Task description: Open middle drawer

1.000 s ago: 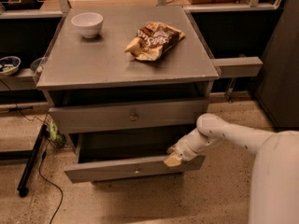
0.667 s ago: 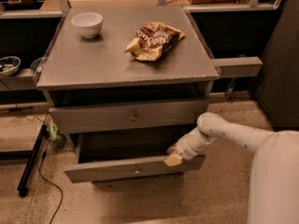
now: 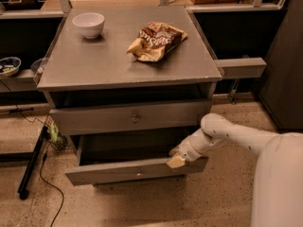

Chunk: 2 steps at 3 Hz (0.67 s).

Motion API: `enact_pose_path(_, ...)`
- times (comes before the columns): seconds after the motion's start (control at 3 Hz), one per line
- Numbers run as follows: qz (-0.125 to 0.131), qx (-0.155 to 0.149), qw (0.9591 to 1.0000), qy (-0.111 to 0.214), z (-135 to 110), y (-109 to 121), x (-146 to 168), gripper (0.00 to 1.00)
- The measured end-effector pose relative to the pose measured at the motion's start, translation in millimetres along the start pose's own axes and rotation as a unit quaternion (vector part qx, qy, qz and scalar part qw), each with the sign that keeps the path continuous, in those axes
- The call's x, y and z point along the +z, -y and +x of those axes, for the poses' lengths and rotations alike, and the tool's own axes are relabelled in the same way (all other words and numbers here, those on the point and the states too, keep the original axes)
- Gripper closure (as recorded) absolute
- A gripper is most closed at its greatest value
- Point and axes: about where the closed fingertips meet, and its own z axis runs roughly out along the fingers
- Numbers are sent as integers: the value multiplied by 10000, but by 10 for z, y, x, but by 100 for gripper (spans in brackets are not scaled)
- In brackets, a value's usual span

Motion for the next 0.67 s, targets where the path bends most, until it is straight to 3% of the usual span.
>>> enact_pose_path(0.33,44,-37,10000,-13,-15,27,-8,100)
enact_pose_path(0.67,515,-441,9976,-148,-132,21,-22,100)
